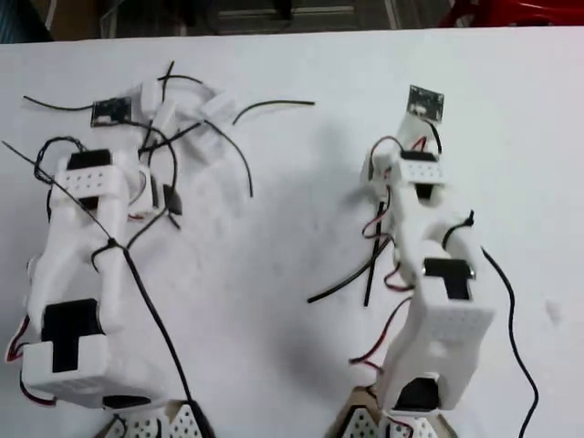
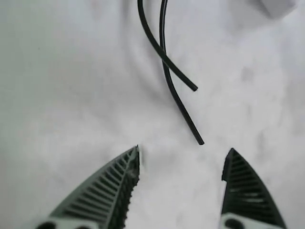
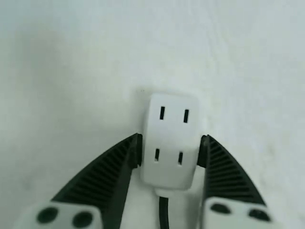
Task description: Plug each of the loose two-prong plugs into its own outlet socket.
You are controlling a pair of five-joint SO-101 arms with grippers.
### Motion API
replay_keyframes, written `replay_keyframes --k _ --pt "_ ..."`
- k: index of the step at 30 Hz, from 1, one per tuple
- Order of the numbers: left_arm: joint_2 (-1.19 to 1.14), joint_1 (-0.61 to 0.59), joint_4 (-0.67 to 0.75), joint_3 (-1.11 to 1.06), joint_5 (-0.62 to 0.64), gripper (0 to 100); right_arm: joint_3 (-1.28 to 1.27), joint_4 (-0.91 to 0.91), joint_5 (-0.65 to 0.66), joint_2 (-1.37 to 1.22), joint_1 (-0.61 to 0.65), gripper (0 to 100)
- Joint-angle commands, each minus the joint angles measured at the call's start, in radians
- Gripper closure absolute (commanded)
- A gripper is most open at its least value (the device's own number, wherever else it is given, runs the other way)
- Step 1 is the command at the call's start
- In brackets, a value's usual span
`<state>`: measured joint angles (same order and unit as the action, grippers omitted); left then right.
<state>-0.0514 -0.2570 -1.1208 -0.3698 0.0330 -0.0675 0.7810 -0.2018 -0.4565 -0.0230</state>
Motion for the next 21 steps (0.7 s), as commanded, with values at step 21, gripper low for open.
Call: replay_keyframes --k 21 --pt "0.054 0.008 0.215 -0.14 0.009 72 0.666 0.779 -0.195 0.11 0.019 94.3"
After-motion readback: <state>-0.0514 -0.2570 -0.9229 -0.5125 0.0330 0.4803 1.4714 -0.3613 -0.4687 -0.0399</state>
